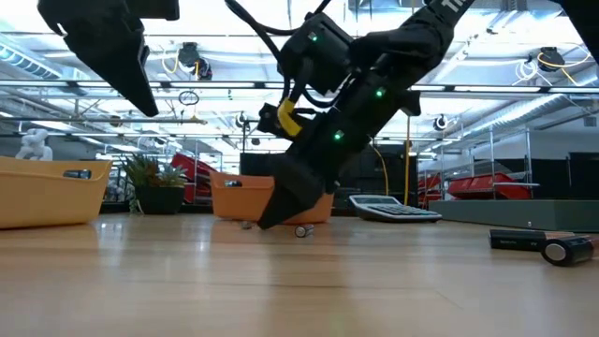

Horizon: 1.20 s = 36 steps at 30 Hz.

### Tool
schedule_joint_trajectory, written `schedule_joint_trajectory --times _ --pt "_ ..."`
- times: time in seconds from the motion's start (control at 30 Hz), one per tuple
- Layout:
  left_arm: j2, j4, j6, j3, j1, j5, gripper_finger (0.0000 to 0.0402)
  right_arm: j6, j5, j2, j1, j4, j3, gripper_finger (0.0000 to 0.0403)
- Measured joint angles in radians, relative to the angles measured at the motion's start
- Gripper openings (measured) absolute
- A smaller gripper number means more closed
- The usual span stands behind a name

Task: Sort batteries
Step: Put the silver battery into the yellow bin

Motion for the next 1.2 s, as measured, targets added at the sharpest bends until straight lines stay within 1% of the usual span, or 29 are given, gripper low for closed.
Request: schedule_joint_trajectory --times 0.07,0.2,0.3,0.37,0.43,0.57,0.7,0.8,0.87,0.93,1.07,1.13,1.2 --pt "0.000 -0.001 0.000 0.000 -0.007 0.000 0.0065 -0.003 -0.018 0.000 0.000 -0.009 0.004 0.0105" --pt "0.000 -0.001 -0.001 0.000 -0.008 0.003 0.0066 -0.011 -0.046 0.000 0.000 -0.011 0.003 0.0049" --pt "0.000 0.002 -0.022 0.000 -0.008 0.045 0.0066 -0.018 -0.052 -0.017 0.013 -0.043 0.003 0.0029" --pt "0.006 0.015 -0.026 0.000 -0.009 0.054 0.0066 -0.033 -0.034 -0.034 0.030 -0.066 0.000 0.0030" --pt "0.021 0.052 -0.016 0.000 -0.008 0.043 0.0066 -0.060 -0.017 -0.052 0.050 -0.083 -0.004 0.0040" --pt "0.080 0.244 0.046 -0.036 0.014 0.001 0.0066 -0.067 -0.032 -0.069 0.053 -0.093 -0.001 0.0073" --pt "0.177 0.384 0.055 -0.048 0.056 0.025 0.0068 -0.033 0.041 -0.088 0.063 -0.205 -0.003 0.0103" --pt "0.258 0.487 0.080 -0.048 0.087 0.065 0.0091 -0.033 0.099 -0.132 0.095 -0.250 -0.005 0.0116" --pt "0.305 0.543 0.104 -0.048 0.105 0.076 0.0118 -0.039 0.128 -0.164 0.113 -0.242 -0.033 0.0118" --pt "0.339 0.561 0.104 -0.048 0.128 0.076 0.0150 -0.042 0.132 -0.195 0.126 -0.224 -0.074 0.0118" --pt "0.378 0.592 0.054 -0.048 0.187 0.059 0.0206 -0.037 0.147 -0.271 0.134 -0.118 -0.186 0.0114" --pt "0.384 0.610 0.044 -0.048 0.217 0.048 0.0224 -0.037 0.152 -0.302 0.132 -0.061 -0.247 0.0112" --pt "0.385 0.600 0.031 -0.048 0.244 0.040 0.0231 -0.037 0.151 -0.331 0.126 0.001 -0.296 0.0112"
